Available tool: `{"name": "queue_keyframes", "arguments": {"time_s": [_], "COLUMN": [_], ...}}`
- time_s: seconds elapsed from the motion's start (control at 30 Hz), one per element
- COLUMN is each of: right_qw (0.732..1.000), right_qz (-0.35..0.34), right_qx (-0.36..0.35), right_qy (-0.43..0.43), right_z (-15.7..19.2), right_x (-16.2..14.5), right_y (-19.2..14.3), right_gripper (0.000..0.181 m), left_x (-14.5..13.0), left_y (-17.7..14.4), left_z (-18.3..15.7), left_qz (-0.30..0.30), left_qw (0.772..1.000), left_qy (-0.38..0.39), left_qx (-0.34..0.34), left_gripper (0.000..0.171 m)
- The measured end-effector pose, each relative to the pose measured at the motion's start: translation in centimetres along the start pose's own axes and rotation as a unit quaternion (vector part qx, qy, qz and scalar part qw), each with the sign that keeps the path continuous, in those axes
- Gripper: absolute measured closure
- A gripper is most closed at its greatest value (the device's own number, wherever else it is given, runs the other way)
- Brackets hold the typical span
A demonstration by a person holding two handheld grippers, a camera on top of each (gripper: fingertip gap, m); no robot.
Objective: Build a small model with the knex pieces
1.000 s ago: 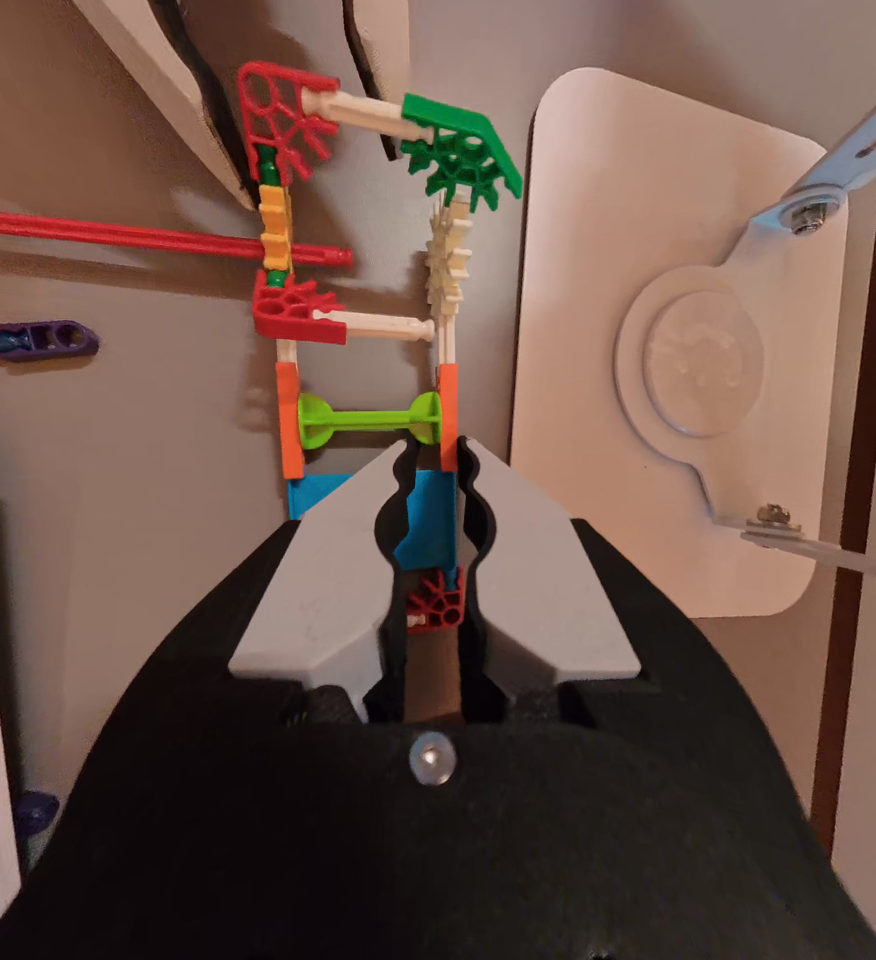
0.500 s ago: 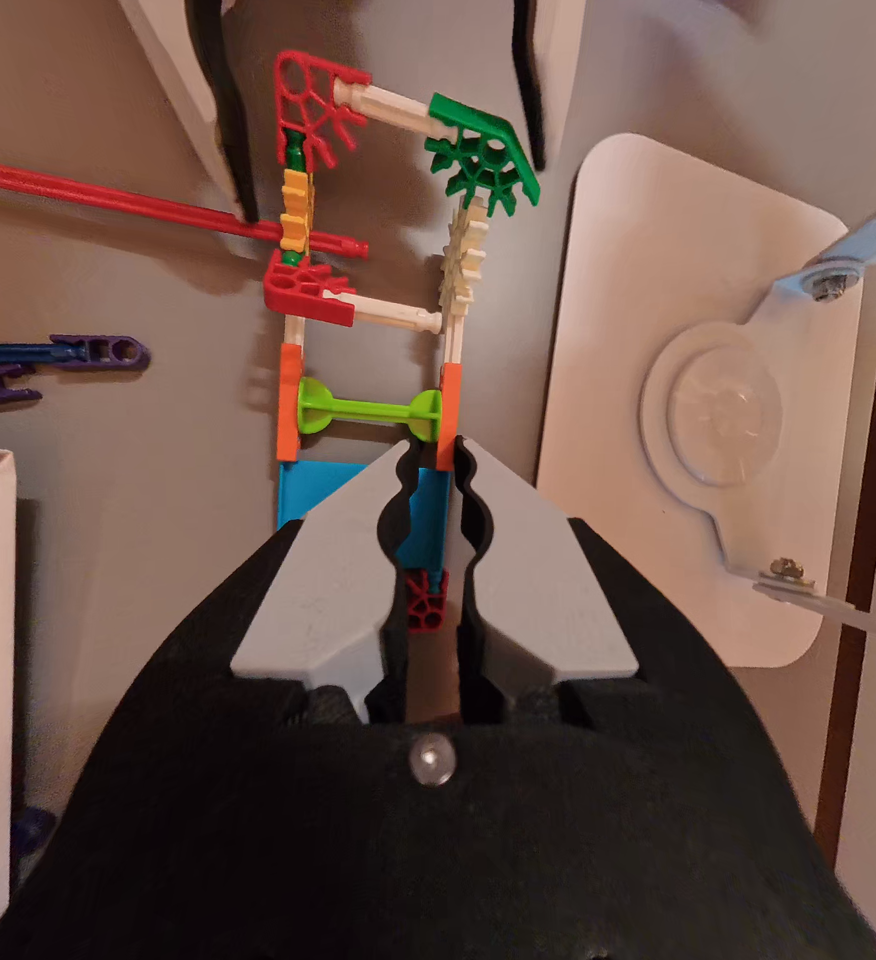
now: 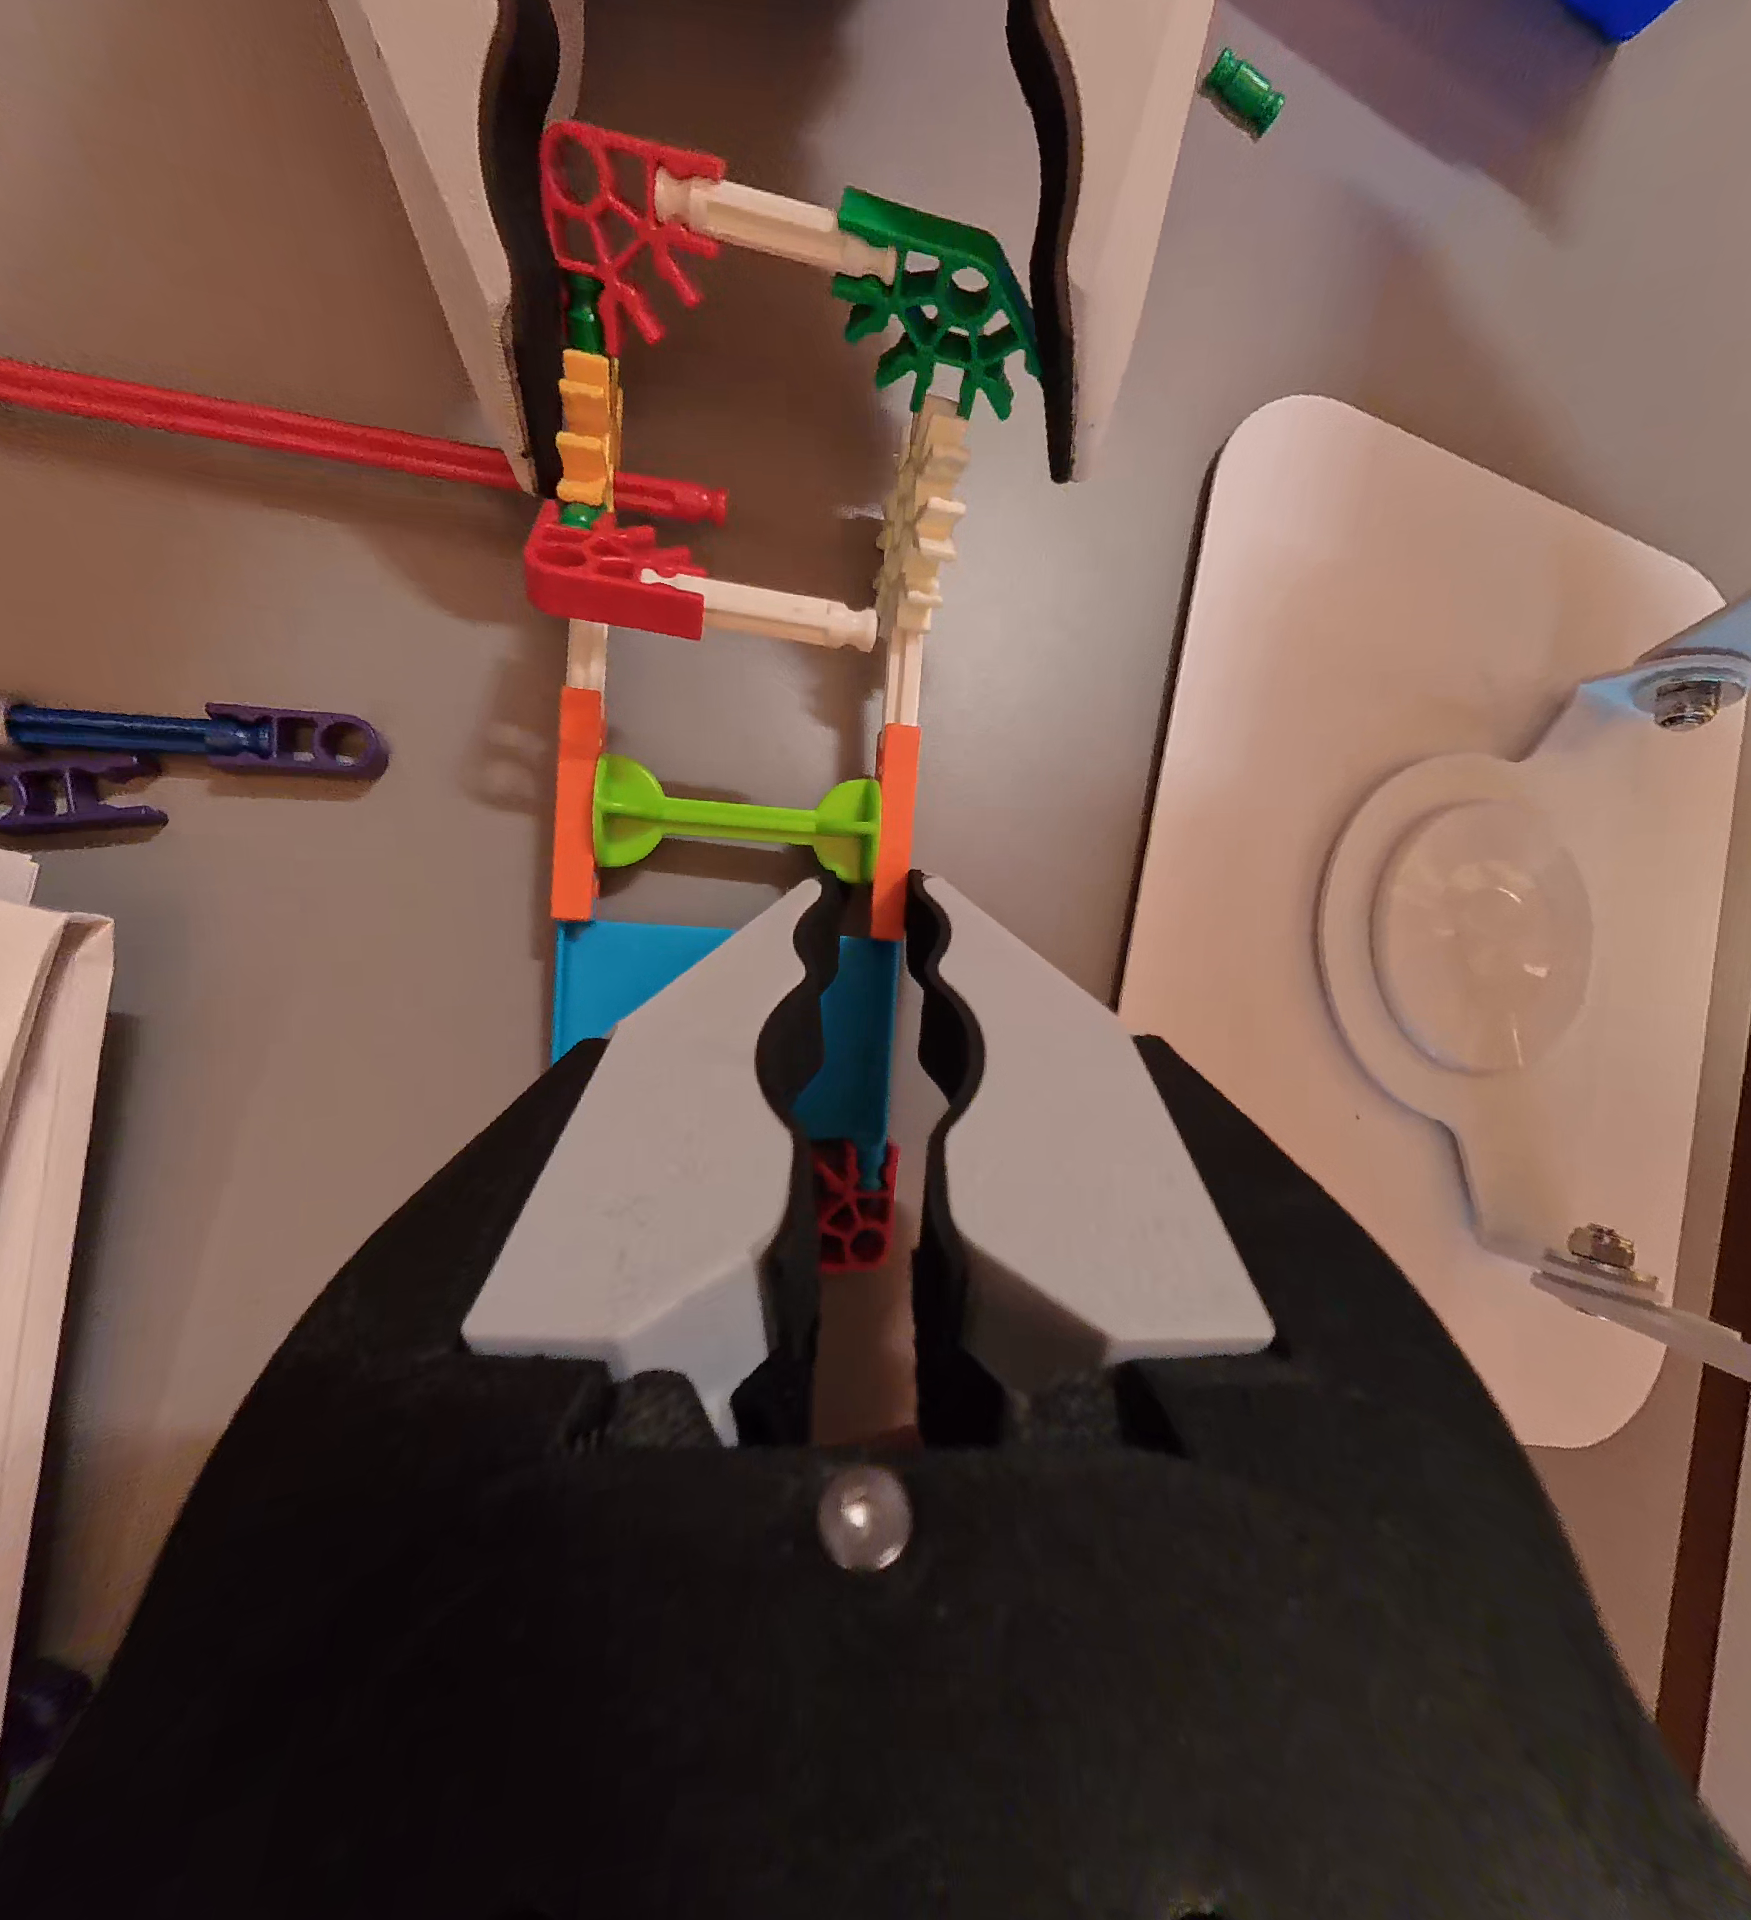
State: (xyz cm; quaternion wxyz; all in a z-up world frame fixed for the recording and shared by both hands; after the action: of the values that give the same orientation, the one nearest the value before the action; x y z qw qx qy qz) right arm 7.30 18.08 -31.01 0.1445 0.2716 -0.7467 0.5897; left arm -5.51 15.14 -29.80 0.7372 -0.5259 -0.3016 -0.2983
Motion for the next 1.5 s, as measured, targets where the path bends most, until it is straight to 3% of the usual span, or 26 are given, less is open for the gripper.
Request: {"name": "queue_keyframes", "arguments": {"time_s": [0.5,0.67,0.77,1.0,1.33,1.4,1.5], "right_qw": [1.0,1.0,1.0,1.0,1.0,1.0,1.0], "right_qz": [0.005,0.005,0.005,0.004,0.006,0.008,0.007], "right_qx": [0.0,-0.001,-0.001,-0.001,-0.004,-0.009,-0.007], "right_qy": [0.003,0.001,0.001,0.002,0.001,0.005,0.004], "right_z": [0.0,0.0,0.0,0.0,0.0,-0.2,-0.2], "right_x": [0.0,0.0,0.0,0.0,0.0,-0.1,-0.1], "right_y": [-0.1,-0.1,-0.1,-0.1,-0.1,-0.1,-0.1], "right_gripper": [0.172,0.171,0.172,0.172,0.172,0.171,0.171], "left_x": [0.0,-0.1,-0.4,-0.9,-0.7,-0.8,-0.7], "left_y": [-0.5,-1.1,-1.1,-0.7,-1.0,-1.2,-1.1], "left_z": [-0.4,0.2,0.4,0.4,-0.1,-0.1,0.0], "left_qz": [0.063,0.061,0.053,0.022,0.023,0.025,0.024], "left_qw": [0.996,0.996,0.997,0.997,0.997,0.996,0.996], "left_qy": [-0.005,-0.021,-0.042,-0.074,-0.033,-0.014,-0.022], "left_qx": [0.057,0.064,0.049,0.013,0.063,0.082,0.083], "left_gripper": [0.1,0.083,0.082,0.094,0.095,0.109,0.104]}}
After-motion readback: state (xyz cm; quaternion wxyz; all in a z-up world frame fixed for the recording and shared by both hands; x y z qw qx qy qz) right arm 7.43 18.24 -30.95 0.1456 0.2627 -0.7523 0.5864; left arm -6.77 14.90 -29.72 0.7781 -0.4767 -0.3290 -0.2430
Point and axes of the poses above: each gripper's, where its closed fingertips meet, y out along the fingers, x out of its top, z = x × y across the jaws, the point moved 6 cm from there along -y, back along the fingers, and after that the axes turned 1 degree about z, right-handed, at the moved point
